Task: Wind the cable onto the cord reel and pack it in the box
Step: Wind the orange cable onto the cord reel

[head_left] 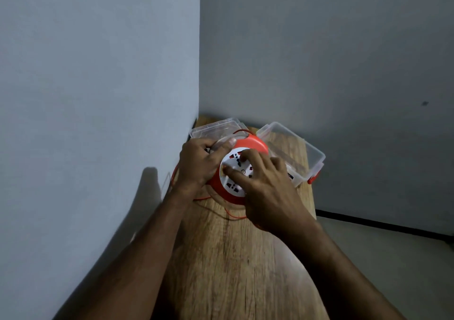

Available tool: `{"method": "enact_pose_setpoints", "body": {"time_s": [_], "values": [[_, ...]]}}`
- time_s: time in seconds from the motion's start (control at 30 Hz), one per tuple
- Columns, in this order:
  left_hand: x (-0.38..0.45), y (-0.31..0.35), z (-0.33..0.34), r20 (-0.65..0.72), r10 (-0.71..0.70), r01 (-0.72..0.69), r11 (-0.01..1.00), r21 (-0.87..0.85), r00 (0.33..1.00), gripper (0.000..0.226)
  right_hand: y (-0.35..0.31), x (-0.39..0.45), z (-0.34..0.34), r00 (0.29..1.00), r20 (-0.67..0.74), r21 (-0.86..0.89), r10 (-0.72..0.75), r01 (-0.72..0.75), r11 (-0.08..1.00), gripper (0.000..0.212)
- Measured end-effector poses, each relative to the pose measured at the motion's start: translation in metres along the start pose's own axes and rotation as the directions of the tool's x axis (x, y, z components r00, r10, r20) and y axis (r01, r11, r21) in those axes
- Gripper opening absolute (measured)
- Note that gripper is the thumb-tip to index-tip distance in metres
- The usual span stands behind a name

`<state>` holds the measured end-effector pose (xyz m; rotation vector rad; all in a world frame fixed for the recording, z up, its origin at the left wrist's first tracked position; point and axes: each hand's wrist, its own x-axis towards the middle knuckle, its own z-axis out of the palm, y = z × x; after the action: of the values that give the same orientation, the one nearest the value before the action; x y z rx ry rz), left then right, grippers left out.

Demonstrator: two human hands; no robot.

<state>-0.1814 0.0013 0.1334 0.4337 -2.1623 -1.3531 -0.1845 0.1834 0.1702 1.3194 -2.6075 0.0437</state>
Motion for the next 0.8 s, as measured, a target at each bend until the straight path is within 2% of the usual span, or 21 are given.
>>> {"method": "enact_pose_setpoints", "body": {"time_s": [0.07, 0.17, 0.27, 0.37, 0.43, 0.53, 0.63, 0.7, 0.8], "values": [[-0.002, 0.002, 0.002, 0.008, 0.014, -0.014, 1.000, 0.011, 1.000, 0.033, -0.001, 0.000, 0.003, 0.999, 0.024, -0.025, 0.021, -0.021, 0.999, 0.088], [-0.005, 0.004, 0.001, 0.016, 0.028, -0.028, 1.000, 0.008, 0.999, 0.028, 0.000, -0.001, 0.005, 0.998, -0.042, 0.004, 0.049, -0.049, 0.999, 0.084], [-0.007, 0.003, 0.002, 0.022, 0.033, -0.033, 0.999, 0.001, 0.999, 0.032, 0.000, -0.001, 0.006, 0.990, -0.118, 0.029, 0.072, -0.069, 0.997, 0.079], [-0.007, 0.002, 0.002, 0.005, 0.052, -0.052, 0.998, 0.040, 0.999, 0.030, 0.000, 0.001, 0.011, 0.980, -0.124, 0.099, 0.157, -0.145, 0.984, 0.074], [-0.007, 0.002, 0.002, 0.011, 0.035, -0.035, 0.999, 0.036, 0.999, 0.027, -0.001, 0.003, 0.013, 0.950, -0.144, 0.241, 0.277, -0.238, 0.941, 0.069], [-0.008, 0.004, 0.006, 0.006, 0.014, -0.014, 1.000, 0.002, 1.000, 0.029, -0.010, 0.009, 0.013, 0.869, -0.139, 0.429, 0.474, -0.379, 0.820, 0.064], [-0.008, 0.004, 0.008, -0.004, 0.010, -0.010, 1.000, 0.001, 1.000, 0.030, -0.015, 0.010, 0.013, 0.813, -0.087, 0.519, 0.576, -0.457, 0.723, 0.061], [-0.007, 0.001, 0.006, -0.011, -0.017, 0.017, 1.000, -0.007, 1.000, 0.026, -0.017, 0.006, 0.007, 0.834, -0.152, 0.444, 0.531, -0.422, 0.790, 0.054], [-0.001, -0.005, 0.000, -0.028, -0.039, 0.039, 0.999, 0.014, 0.999, 0.037, -0.016, -0.003, -0.003, 0.896, -0.334, 0.280, 0.294, -0.203, 0.938, 0.045]]}}
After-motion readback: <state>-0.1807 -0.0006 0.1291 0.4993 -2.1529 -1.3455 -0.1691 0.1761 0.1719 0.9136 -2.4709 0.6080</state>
